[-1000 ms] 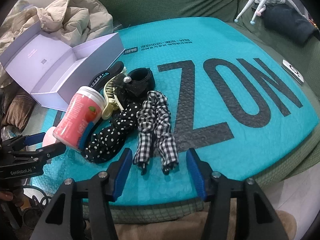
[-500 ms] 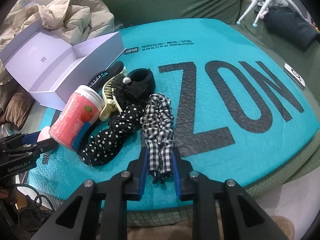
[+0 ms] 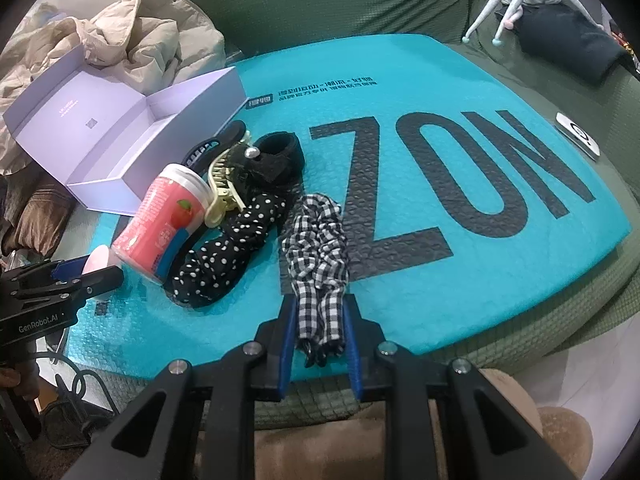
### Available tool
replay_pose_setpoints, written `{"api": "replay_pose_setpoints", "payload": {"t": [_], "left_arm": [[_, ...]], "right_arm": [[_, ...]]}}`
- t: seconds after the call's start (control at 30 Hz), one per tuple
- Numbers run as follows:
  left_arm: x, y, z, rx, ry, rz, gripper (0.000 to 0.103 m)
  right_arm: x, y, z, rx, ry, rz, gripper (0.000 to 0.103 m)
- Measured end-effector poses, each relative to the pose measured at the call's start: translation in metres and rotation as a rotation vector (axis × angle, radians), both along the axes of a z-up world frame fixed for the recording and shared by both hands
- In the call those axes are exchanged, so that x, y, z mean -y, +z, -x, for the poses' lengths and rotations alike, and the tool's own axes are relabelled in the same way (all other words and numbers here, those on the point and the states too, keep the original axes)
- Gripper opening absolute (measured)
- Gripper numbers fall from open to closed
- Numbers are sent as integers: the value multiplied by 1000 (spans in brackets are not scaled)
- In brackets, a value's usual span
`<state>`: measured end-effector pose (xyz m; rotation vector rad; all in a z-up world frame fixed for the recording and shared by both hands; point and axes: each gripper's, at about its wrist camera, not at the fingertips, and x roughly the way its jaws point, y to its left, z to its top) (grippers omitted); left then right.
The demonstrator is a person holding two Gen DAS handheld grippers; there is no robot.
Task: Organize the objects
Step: 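Grasp the pink compact with the left tool while the right tool grasps the gingham scrunchie, then lift the pink compact and gingham scrunchie and carry both into the lavender box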
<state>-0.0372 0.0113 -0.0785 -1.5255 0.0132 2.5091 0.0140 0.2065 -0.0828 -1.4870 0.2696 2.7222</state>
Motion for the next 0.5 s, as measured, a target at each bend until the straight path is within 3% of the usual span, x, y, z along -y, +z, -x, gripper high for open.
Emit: {"api": "replay_pose_setpoints", "payload": {"t": [0.27,0.5], "left_arm": [[-2,13,3,-22,-23,6,50],[-4,18,0,-37,-34,4,50]], "right_arm": [[1,6,-4,-20,8,14,21],[1,-6,3,22,0,7,25]]}}
